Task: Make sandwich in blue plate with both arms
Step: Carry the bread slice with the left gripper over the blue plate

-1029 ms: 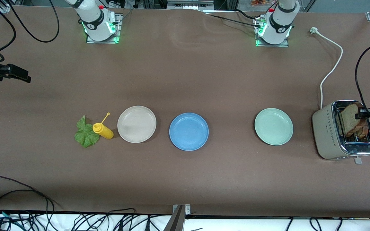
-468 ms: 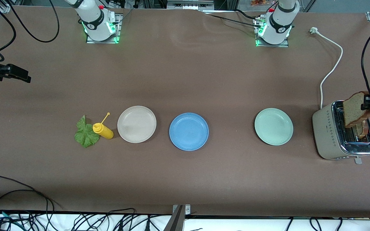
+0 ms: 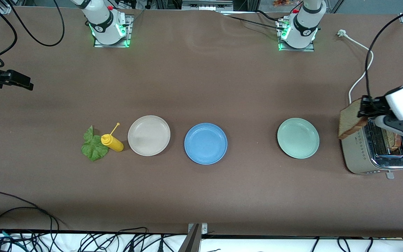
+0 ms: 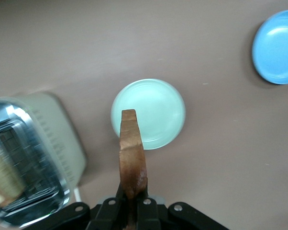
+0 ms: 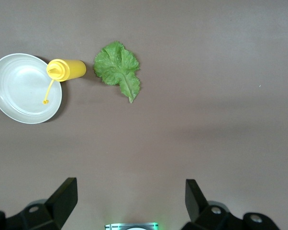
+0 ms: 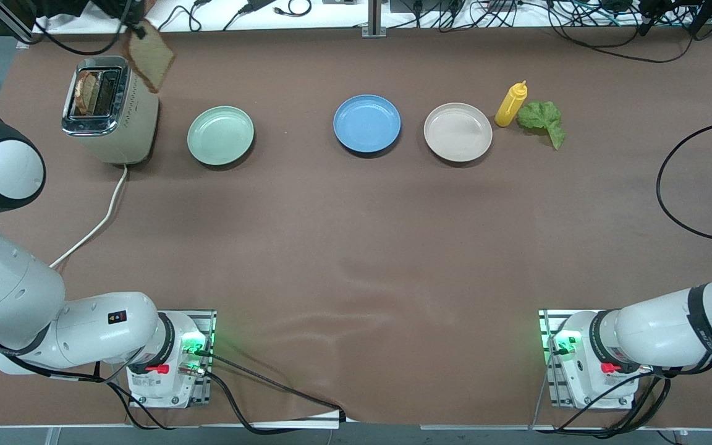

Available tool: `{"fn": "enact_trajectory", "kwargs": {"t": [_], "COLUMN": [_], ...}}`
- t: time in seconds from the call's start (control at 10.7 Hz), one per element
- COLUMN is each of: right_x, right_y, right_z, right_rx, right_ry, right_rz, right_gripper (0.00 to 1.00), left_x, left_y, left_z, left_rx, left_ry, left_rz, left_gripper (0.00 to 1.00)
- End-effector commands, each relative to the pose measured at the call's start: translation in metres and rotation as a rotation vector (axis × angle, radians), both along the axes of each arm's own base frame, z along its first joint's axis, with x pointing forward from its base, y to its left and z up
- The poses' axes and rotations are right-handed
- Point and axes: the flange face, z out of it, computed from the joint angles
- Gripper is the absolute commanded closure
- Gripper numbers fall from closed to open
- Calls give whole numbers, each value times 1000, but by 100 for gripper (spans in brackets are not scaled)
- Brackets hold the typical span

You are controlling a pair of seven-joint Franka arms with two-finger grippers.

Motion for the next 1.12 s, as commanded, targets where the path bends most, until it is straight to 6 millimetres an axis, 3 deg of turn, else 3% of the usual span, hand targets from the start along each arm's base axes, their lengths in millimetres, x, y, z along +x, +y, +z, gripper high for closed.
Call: {"fn": "enact_trajectory", "kwargs": {"t": [0.0,0.28,0.47,0.75,1.03], "right_x": [-1,-1,-1,-1,-1], "right_y": [-2,-2,-2,-2,-2], "right_z": [6,6,6,6,7], "right_rx": [-12,-13,-11,-13,-13], "right_ry": [2,1,2,2,1], "right_rz": [9,9,9,9,9], "right_gripper": [0,0,0,0,0], "left_x": [3,-1,13,21,43], "left_y": [-71,-190,-235,-309,-324], "left_z": [-25,-72,-119,-170,-217], "left_rx": [-166,-231,-394,-555,-709], "left_ry": [75,163,181,127,64], "left_rz": [-41,-65,-36,21,179], "left_gripper": [100,100,100,100,100]}}
